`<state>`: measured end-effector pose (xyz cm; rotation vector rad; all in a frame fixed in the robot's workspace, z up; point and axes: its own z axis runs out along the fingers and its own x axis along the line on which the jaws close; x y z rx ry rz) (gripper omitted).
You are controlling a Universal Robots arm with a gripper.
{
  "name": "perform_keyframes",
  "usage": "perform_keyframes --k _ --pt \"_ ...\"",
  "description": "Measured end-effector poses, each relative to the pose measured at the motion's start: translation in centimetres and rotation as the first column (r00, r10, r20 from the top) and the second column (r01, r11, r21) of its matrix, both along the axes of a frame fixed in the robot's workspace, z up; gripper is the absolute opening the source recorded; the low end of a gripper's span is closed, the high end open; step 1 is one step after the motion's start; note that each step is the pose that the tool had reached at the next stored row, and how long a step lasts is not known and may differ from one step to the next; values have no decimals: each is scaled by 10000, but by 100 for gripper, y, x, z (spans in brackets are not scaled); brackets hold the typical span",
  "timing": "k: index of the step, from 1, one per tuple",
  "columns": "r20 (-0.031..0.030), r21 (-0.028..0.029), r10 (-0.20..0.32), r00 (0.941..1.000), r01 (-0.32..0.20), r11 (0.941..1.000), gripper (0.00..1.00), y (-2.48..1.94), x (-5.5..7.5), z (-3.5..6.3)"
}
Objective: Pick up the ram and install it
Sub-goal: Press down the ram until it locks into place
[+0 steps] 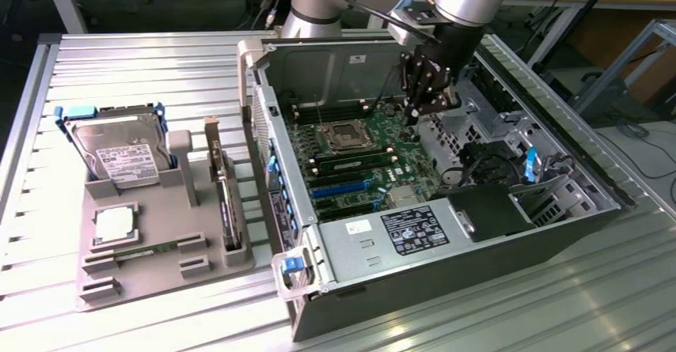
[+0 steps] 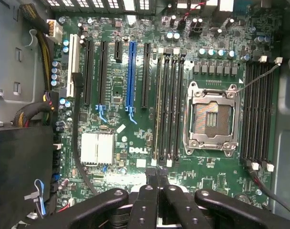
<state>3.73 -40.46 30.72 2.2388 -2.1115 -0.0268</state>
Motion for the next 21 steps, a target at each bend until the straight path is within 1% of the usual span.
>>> perform_keyframes --k 9,21 --pt "0 -2 -1 10000 1 10000 11 0 -9 -2" --pt "0 -22 0 10000 0 10000 11 0 -34 -2"
